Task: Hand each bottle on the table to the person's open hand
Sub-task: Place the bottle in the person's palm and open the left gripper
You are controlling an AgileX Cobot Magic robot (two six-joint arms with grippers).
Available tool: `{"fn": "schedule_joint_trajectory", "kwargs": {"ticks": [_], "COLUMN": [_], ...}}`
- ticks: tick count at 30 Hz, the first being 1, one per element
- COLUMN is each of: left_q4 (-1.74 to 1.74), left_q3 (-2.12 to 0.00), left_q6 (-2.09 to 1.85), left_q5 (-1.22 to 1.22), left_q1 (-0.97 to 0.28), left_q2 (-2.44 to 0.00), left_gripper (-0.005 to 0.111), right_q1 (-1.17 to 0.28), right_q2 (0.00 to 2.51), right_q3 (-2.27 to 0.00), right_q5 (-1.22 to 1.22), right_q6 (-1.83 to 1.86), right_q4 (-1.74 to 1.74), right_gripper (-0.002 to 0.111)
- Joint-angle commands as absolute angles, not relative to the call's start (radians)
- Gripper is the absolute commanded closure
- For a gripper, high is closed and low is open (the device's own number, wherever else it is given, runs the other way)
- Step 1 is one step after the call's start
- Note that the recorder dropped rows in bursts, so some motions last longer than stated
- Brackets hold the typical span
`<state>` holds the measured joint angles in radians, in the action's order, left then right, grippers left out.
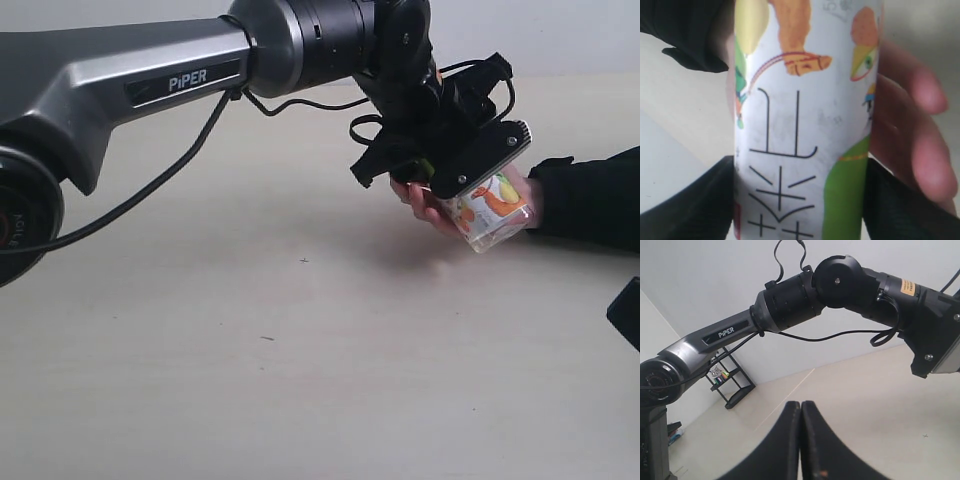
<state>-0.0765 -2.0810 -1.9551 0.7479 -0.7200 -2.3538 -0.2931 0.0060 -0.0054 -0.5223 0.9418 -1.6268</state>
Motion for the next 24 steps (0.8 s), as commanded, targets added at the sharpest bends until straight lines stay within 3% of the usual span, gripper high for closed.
{"fn": "schedule_joint_trajectory", "kwargs": {"ticks": [1, 4, 7, 11, 14, 18, 24], "left_q4": [-0.096, -0.096, -0.096, -0.096, -0.096, -0.096, -0.094], "left_q3": [-2.079, -2.079, -2.079, -2.079, -2.079, -2.079, -2.081], "left_q6": [-1.948, -1.947, -1.947, -1.947, -1.932, -1.931, -1.884], "left_q5": [0.735, 0.735, 0.735, 0.735, 0.735, 0.726, 0.726], "left_q1": [-0.719, -0.719, -0.719, -0.719, -0.719, -0.719, -0.719], "left_q2": [-2.351, -2.351, -2.351, -2.351, -2.351, -2.351, -2.345], "left_gripper": [0.107, 0.105, 0.091, 0.055, 0.036, 0.028, 0.028], "right_q1": [-0.291, -0.291, -0.291, -0.291, -0.291, -0.291, -0.291], "right_q2": [0.000, 0.000, 0.000, 0.000, 0.000, 0.000, 0.000], "right_q3": [0.000, 0.000, 0.000, 0.000, 0.000, 0.000, 0.000], "right_q5": [-0.525, -0.525, -0.525, -0.525, -0.525, -0.525, -0.521], "right_q6": [0.941, 0.941, 0.941, 0.941, 0.941, 0.941, 0.941], "right_q4": [-1.632, -1.632, -1.632, -1.632, -1.632, -1.632, -1.632], "right_gripper": [0.108, 0.108, 0.108, 0.108, 0.108, 0.108, 0.108]}}
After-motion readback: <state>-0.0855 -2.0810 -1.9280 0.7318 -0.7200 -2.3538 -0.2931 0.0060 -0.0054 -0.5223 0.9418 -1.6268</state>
